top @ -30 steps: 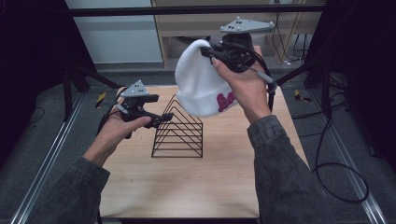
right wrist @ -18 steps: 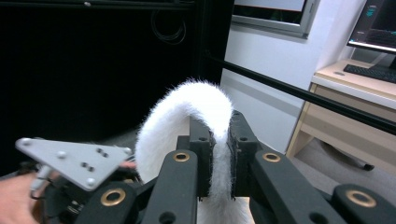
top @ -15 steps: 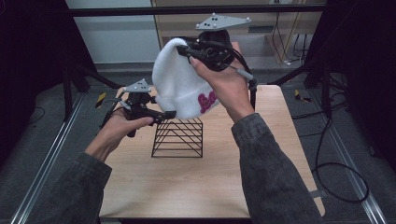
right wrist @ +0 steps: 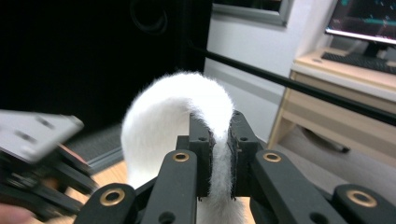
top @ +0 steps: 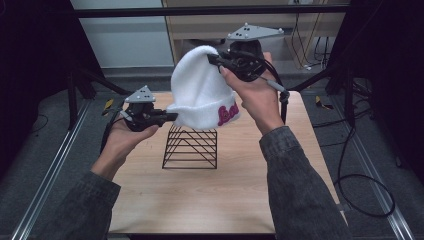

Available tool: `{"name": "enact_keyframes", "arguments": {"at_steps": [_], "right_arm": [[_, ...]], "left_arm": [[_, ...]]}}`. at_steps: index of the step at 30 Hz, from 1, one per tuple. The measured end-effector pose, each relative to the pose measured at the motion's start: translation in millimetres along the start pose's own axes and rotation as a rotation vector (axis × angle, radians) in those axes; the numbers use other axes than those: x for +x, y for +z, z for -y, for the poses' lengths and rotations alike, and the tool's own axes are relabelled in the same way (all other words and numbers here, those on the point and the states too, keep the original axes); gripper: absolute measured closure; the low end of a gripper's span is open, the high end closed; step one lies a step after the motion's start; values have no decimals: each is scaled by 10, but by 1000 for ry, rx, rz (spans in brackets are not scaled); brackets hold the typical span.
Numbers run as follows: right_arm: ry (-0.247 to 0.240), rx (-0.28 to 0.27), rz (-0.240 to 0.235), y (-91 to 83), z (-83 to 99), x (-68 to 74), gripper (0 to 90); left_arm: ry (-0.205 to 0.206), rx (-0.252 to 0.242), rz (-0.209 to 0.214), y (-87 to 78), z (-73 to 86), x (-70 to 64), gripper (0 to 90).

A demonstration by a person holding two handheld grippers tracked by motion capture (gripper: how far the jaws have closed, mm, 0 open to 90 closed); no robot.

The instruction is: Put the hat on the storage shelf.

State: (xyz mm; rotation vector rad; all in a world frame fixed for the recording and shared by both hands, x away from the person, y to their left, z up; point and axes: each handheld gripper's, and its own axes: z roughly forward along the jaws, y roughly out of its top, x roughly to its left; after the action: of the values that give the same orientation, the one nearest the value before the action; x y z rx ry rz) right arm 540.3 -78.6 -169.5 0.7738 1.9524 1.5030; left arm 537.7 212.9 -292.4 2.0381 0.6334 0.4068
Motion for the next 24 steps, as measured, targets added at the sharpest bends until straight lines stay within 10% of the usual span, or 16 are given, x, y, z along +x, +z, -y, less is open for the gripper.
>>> {"name": "enact_keyframes", "arguments": {"at_steps": [11,24], "right_arm": [[16,54,9,192,225,-16,829],[20,117,-3,568,475,-47,828]], "left_arm": [[-4,35,-80,-262,140,71,839],[-44,80,-137,-155,352,321,840]]}}
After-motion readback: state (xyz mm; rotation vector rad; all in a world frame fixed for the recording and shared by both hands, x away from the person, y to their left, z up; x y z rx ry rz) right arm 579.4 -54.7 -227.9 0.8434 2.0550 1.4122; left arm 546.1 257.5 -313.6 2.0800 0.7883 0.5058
